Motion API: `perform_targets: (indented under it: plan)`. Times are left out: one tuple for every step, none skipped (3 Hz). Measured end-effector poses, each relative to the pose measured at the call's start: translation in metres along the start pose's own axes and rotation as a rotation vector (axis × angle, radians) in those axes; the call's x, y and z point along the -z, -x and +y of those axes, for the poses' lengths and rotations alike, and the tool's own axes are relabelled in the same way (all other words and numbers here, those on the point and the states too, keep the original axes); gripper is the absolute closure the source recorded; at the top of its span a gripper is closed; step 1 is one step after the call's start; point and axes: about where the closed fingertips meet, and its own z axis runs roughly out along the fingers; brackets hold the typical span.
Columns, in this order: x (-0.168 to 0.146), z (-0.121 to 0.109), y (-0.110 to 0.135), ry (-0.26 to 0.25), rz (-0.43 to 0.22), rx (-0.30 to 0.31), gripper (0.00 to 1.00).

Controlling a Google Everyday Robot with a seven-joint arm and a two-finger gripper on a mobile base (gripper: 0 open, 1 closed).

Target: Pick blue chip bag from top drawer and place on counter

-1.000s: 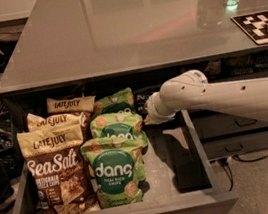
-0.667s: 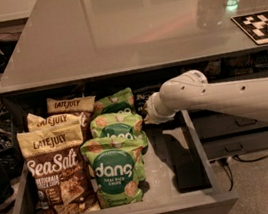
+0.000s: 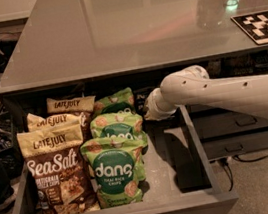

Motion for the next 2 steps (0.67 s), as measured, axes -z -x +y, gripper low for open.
perform_targets:
  plan:
    - [0.023, -0.011, -0.010, -0.010, 0.065, -0.031, 1.00]
    - [0.046, -0.015, -0.018, -0.027, 0.131, -0.080, 1.00]
